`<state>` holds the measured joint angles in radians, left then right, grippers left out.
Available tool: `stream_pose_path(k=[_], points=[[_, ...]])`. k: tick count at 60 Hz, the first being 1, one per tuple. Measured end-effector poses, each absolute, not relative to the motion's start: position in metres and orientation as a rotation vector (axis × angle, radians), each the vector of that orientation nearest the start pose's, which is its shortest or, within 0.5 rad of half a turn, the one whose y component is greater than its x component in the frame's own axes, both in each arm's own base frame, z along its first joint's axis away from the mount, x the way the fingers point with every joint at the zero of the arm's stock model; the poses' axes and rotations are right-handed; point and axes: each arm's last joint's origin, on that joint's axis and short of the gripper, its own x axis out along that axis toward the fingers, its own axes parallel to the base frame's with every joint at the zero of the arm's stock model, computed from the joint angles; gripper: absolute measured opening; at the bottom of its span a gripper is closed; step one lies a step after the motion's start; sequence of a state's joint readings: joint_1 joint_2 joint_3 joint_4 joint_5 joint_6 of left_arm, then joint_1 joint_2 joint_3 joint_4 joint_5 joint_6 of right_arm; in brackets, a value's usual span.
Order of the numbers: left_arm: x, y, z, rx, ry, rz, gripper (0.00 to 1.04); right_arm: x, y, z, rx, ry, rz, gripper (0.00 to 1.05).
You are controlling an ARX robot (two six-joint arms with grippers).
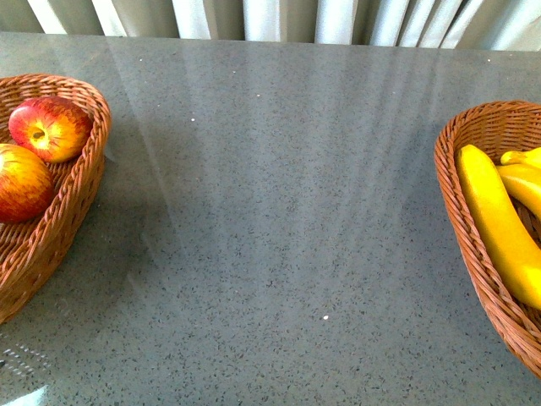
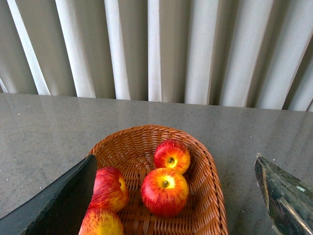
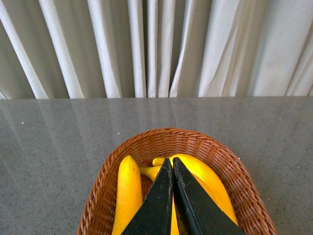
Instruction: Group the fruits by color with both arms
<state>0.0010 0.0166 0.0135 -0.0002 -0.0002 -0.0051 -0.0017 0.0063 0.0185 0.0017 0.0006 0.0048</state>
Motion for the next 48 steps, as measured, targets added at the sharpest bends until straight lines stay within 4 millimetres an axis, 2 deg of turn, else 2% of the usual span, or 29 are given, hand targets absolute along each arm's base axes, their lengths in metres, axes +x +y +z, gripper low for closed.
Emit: stream_pose_path(k=[3,15,21,33,48], points=[[0.0979,0.0001,0.1668,-0.005,0.004,0.001,0.96,0.0969,-0.0002,0.1695,0.003,-0.014,-0.002,0.04],[0.0979,0.0001,0.1668,-0.005,0.004,0.001,0.96,0.0969,-0.0002,0.1695,0.003,-0.014,-0.002,0.39],[0.0979,0.0001,0.1668,-0.005,0.003,0.001,0.96,0.0969,-0.0002,0.1695,0.003,-0.014,-0.002,0.64],[0.0979,0.0001,0.1667,-0.005,0.004,0.002,0.96,0.0969,-0.0002,0.1695,0.004,-0.014,-0.002,0.97],[0.0979,0.0001,0.1668,-0.005,0.004,0.002,0.96,0.0969,-0.0002,0.1695,0.003,-0.014,-0.002,0.96]])
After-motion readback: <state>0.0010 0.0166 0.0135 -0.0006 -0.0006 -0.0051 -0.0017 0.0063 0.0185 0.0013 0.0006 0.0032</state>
